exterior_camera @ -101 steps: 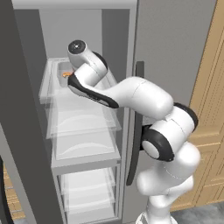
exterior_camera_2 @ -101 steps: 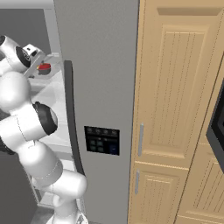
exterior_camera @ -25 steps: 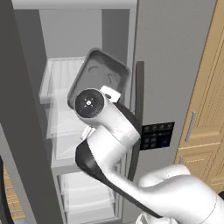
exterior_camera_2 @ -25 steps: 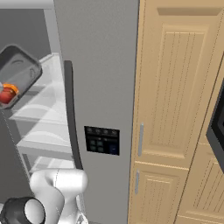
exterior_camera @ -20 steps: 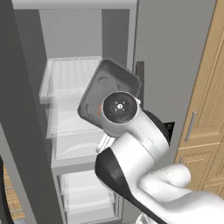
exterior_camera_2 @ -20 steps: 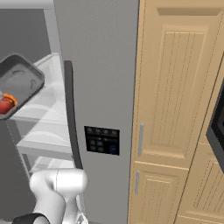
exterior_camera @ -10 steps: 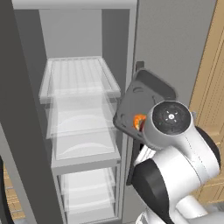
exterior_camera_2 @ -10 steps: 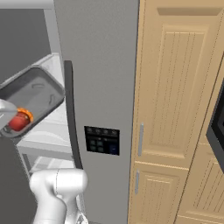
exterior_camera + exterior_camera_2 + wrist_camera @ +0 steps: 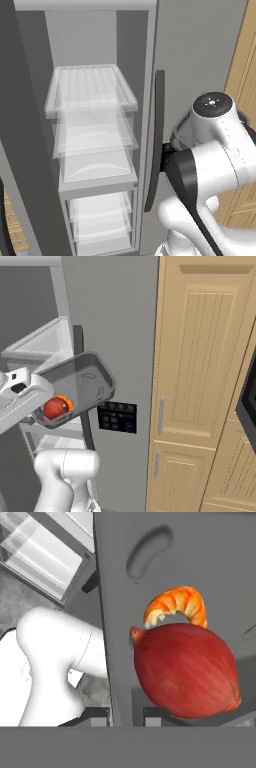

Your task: Place the tupperware containing the shrimp and onion meal in the microwave. Close the microwave door and press the start button to reheat the meal.

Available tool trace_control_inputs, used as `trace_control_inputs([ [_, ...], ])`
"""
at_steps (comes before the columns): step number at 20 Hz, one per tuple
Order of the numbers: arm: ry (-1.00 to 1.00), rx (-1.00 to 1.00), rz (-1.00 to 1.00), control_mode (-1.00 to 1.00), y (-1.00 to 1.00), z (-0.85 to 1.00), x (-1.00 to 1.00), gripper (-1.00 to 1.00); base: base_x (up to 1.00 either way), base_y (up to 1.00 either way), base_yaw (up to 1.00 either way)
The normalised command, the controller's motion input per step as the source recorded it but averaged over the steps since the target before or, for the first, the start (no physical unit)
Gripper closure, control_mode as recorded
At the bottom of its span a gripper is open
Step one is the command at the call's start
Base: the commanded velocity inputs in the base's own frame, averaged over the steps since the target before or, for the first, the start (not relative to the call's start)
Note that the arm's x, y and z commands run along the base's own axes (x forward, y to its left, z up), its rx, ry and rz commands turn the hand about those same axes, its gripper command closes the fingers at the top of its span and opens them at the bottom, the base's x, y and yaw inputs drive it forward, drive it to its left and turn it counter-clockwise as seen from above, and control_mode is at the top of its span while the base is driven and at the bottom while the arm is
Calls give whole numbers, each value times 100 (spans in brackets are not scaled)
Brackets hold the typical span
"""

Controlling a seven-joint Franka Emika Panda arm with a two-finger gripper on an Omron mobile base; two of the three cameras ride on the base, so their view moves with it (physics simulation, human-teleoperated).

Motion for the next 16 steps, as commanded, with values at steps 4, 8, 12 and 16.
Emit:
trace_control_inputs([
  [4,16,1,-28,-100,-87,0,8,100,0,0,0],
  [8,0,3,-1,-100,-24,0,0,100,0,0,0],
  [12,0,1,1,-100,-4,0,0,100,0,0,0],
  [16,0,0,0,-100,0,0,0,100,0,0,0],
])
